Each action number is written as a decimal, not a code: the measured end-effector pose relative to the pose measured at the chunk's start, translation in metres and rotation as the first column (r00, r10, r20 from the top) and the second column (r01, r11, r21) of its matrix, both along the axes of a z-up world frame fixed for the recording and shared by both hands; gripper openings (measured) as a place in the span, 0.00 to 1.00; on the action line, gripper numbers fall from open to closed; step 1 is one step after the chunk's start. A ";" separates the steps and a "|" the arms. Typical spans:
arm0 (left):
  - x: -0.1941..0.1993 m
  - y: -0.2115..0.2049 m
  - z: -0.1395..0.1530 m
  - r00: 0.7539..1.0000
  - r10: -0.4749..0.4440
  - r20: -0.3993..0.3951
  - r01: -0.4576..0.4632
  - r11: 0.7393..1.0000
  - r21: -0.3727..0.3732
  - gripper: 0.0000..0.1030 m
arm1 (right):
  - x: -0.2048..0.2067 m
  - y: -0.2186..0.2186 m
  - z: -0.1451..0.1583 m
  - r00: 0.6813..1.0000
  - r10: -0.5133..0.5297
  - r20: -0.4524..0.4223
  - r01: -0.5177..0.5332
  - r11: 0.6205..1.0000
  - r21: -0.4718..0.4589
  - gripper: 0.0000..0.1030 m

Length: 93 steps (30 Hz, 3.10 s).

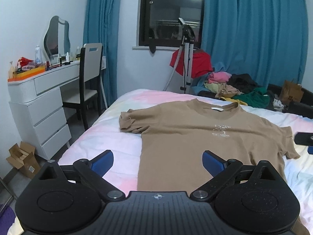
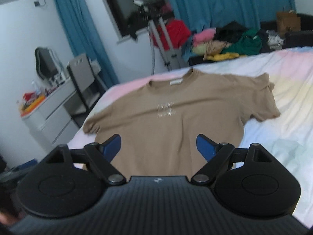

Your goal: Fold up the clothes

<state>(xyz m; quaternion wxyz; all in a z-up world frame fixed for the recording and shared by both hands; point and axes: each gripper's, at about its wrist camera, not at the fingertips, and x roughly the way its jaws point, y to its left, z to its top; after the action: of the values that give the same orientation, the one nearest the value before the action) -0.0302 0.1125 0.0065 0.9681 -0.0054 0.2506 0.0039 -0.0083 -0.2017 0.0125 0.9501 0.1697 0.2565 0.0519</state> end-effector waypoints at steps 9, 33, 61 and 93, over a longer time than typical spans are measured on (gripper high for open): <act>0.039 0.019 -0.018 0.997 0.000 -0.077 -0.018 0.973 -0.229 1.00 | 0.003 0.001 -0.021 0.988 -0.038 0.149 0.043 0.998 -0.034 0.83; 0.321 0.090 -0.120 0.962 0.211 -0.176 -0.266 0.873 -0.408 0.92 | 0.085 -0.049 -0.124 0.993 -0.057 -0.103 0.072 0.986 0.150 0.83; 0.339 -0.201 0.002 0.982 -0.189 0.002 0.188 0.976 0.112 0.14 | 0.090 -0.093 -0.130 0.981 -0.161 -0.105 0.183 0.951 0.250 0.83; 0.060 -0.077 -0.002 0.987 -0.162 -0.021 0.161 0.987 -0.020 0.79 | 0.078 -0.070 -0.112 0.992 -0.119 0.039 0.116 0.991 0.068 0.84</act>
<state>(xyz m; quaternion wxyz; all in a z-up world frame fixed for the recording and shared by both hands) 0.0302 0.0355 0.0047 0.9623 0.0060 0.2610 -0.0769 0.0701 -0.2717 -0.0995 0.9507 0.2147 0.2237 0.0079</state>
